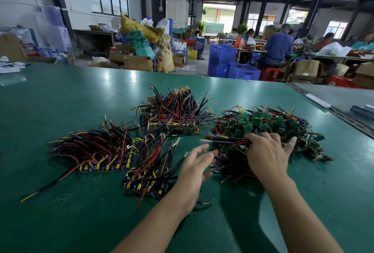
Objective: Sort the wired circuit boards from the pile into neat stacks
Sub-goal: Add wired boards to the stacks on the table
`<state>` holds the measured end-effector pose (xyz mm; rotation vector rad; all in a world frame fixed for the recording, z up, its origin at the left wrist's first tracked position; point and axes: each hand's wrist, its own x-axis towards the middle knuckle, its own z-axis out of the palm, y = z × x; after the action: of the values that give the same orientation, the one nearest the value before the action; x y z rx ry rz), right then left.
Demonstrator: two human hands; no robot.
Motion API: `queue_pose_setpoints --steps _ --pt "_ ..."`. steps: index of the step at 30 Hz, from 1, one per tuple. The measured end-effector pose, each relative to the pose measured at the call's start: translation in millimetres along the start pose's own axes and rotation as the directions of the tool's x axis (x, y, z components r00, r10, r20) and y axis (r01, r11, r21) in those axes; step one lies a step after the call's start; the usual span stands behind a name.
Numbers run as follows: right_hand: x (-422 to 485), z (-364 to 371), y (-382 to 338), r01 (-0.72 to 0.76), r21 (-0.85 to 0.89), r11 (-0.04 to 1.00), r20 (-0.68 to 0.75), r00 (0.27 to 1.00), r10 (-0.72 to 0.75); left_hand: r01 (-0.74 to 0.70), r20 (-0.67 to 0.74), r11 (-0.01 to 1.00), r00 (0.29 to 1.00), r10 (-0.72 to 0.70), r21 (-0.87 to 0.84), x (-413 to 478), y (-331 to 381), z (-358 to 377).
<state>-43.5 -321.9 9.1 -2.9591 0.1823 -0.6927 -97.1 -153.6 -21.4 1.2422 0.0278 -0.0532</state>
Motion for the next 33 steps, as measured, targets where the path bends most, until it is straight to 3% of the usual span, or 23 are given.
queue_pose_setpoints --steps 7,13,19,23,25,29,33 --pt "-0.4 35.7 9.0 -0.024 -0.072 0.997 0.072 0.997 0.03 -0.016 0.1 0.996 0.995 0.007 0.088 -5.5 3.8 -1.8" --pt "6.0 37.0 15.5 0.033 -0.01 0.999 0.272 0.962 -0.029 -0.011 0.138 0.996 0.99 -0.001 0.085 -5.6 3.9 0.0" --pt "-6.4 32.7 -1.1 0.15 -0.029 0.988 0.009 0.989 -0.15 -0.009 0.127 0.999 0.992 0.002 0.047 -3.3 5.1 -3.2" --pt "-16.8 41.5 -6.9 0.149 -0.02 0.989 0.274 0.952 -0.138 -0.011 0.115 1.0 0.993 0.012 -0.001 -3.9 5.7 -3.9" --pt "-17.9 43.5 -5.8 0.148 -0.031 0.988 0.328 0.936 -0.13 -0.019 0.118 0.999 0.993 0.022 -0.029 -4.3 7.3 -4.6" --pt "-19.9 44.3 -6.6 0.155 -0.062 0.986 0.327 0.936 -0.127 -0.093 0.123 0.994 0.989 0.086 0.049 -7.3 9.9 -3.9" --pt "-20.9 43.0 -7.9 0.122 -0.007 0.992 0.291 0.95 -0.115 -0.261 0.125 0.945 0.963 0.239 0.198 -7.4 29.4 -13.1"
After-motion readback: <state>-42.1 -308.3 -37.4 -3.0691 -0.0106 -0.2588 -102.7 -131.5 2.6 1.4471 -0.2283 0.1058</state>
